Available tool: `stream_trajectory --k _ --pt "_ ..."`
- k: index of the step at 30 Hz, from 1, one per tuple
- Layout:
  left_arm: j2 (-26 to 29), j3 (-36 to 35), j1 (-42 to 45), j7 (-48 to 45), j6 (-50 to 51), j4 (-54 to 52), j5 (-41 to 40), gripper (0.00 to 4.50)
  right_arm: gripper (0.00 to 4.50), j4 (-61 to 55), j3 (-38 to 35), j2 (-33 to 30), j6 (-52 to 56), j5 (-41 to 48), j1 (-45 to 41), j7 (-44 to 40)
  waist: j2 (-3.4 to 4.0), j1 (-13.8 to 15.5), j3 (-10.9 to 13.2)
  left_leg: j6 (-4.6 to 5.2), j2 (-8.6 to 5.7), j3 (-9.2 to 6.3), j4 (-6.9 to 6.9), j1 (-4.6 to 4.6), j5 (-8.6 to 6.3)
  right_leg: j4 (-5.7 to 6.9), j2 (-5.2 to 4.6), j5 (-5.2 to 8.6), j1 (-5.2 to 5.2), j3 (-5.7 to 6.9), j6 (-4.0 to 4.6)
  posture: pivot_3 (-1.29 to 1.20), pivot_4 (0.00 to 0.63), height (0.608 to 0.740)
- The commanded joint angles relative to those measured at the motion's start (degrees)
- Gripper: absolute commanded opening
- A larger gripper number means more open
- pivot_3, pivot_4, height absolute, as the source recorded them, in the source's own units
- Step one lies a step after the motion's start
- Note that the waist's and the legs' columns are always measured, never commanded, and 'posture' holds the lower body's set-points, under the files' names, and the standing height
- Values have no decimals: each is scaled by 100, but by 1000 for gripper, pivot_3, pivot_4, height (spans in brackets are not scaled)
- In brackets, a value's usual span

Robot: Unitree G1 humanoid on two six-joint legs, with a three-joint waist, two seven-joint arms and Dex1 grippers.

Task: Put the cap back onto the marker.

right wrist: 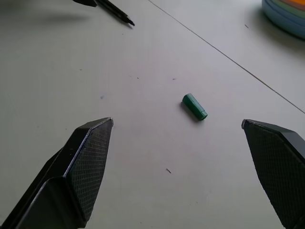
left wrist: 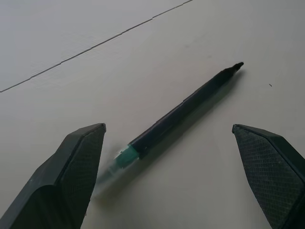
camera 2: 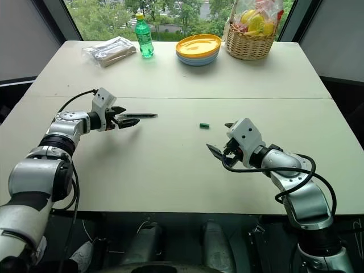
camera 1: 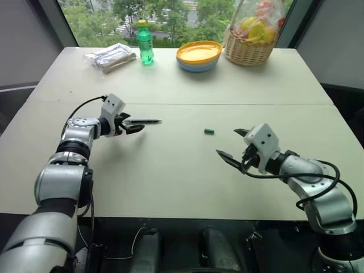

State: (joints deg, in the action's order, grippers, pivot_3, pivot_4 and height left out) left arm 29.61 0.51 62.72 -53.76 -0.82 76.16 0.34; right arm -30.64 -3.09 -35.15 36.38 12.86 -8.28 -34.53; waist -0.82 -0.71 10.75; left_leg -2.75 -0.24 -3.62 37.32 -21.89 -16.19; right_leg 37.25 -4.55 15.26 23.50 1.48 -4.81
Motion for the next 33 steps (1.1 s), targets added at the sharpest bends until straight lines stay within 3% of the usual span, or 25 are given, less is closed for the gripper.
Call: stream_trajectory --k 1,15,18,25,33 --pt "38 9 191 11 -122 -2 197 4466 4500 -322 -188 34 14 87 44 146 0 -4 0 0 0 0 0 0 0 0 0 0 0 0 0 0 150 740" --pt "22 36 222 -299 99 54 599 4466 4500 -210 -210 -11 -12 96 -77 273 0 -8 0 0 0 0 2 3 0 3 0 0 -2 0 0 0 150 740" --pt "30 17 219 -321 117 55 617 3588 4500 -194 -209 -20 -26 97 -84 283 0 -7 0 0 0 0 3 4 0 4 0 0 -3 0 0 0 150 740" --pt "47 9 233 -369 66 36 662 91 4500 -142 -164 -25 -64 99 -121 276 -2 -7 -1 0 0 -1 6 7 0 6 0 0 -7 0 0 0 150 740" --pt "65 21 277 -830 -1 -27 664 91 4500 -59 -110 -15 -90 110 -197 242 -2 -8 -1 0 0 -1 8 7 0 9 0 0 -7 0 0 0 150 740"
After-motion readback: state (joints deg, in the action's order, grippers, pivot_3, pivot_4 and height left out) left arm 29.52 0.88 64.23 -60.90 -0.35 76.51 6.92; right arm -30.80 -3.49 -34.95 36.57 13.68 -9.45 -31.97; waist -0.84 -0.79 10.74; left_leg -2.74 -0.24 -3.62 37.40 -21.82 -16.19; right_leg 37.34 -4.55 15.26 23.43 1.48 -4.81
